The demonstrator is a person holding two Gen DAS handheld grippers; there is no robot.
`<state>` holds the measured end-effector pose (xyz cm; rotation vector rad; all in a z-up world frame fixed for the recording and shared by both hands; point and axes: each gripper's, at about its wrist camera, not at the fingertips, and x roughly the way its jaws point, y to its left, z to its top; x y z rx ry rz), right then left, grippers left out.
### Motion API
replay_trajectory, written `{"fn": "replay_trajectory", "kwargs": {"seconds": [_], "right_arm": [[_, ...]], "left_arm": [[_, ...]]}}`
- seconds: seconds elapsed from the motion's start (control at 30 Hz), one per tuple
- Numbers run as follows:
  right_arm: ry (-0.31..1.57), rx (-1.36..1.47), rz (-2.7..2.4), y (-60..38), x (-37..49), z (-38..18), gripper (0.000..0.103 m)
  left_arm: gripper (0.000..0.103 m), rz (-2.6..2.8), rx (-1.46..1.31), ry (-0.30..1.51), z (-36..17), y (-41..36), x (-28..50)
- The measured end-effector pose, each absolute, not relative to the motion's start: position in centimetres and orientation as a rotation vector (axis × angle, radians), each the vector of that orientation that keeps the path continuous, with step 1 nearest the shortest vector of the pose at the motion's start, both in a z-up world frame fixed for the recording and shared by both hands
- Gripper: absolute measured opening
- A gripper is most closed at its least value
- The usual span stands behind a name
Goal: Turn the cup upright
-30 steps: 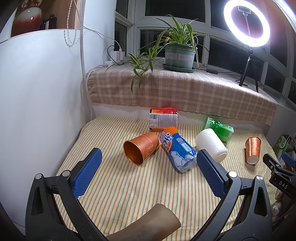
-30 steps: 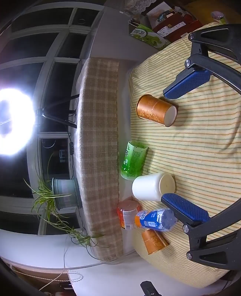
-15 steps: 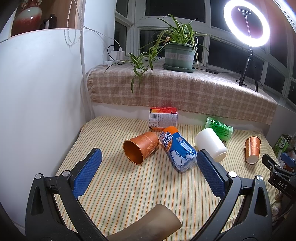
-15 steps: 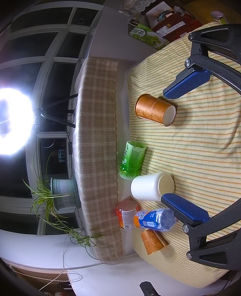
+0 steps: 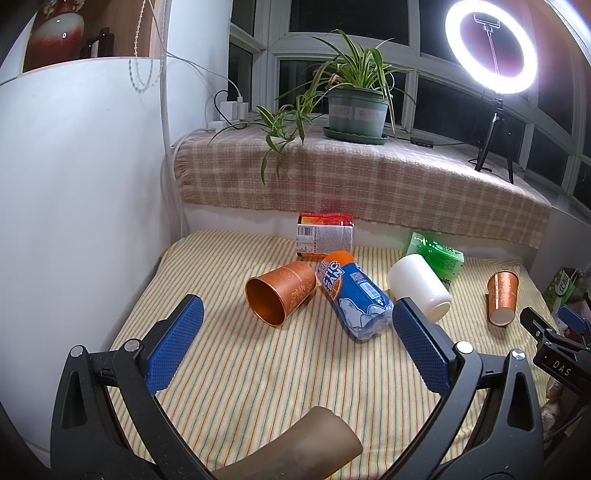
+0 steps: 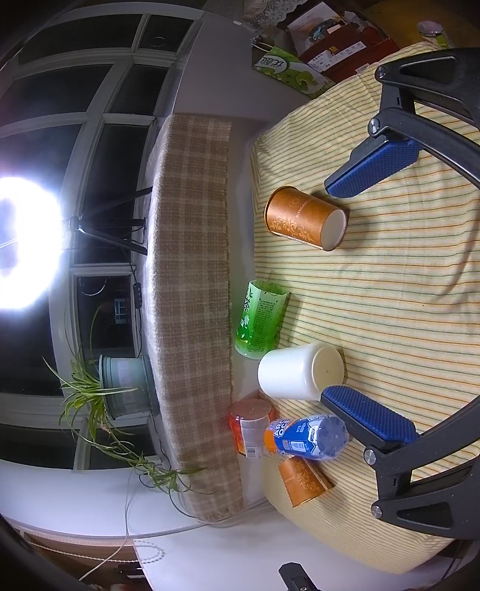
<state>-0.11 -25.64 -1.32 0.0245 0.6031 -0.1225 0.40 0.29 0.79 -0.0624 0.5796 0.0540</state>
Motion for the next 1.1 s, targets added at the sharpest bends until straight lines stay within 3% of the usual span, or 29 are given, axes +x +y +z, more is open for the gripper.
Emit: {"fn": "replay_trajectory", "kwargs": {"seconds": [1.1], "right_arm": [[0.624, 0.039, -0.119, -25.7, -0.1, -1.6, 0.103]], "left_arm": [[0.103, 0.050, -0.063, 0.579, 0.8, -0.7, -0.3]]}}
